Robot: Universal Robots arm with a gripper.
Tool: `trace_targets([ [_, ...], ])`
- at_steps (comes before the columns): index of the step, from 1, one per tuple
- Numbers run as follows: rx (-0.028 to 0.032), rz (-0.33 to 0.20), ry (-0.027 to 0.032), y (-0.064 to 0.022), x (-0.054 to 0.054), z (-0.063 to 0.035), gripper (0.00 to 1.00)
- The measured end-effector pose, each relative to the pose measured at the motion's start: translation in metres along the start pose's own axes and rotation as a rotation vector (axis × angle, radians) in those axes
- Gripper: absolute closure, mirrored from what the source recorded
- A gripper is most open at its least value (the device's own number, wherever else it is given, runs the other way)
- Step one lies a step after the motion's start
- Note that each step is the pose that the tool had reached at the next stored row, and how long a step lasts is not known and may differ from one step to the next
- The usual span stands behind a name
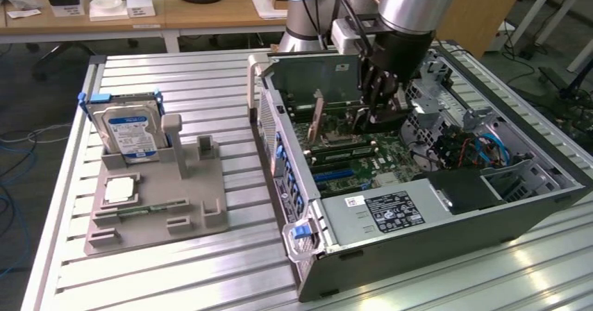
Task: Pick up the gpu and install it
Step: 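Insert the gpu into the slot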
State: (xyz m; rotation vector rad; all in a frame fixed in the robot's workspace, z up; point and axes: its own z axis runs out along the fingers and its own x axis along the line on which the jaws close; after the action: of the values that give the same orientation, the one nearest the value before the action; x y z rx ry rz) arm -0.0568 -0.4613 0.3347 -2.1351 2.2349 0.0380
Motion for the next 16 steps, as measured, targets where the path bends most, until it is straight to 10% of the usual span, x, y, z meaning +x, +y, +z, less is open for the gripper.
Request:
trace_targets([
  [16, -0.0006, 0.0, 0.0045, 0.0042, 0.009, 0.0239, 0.72],
])
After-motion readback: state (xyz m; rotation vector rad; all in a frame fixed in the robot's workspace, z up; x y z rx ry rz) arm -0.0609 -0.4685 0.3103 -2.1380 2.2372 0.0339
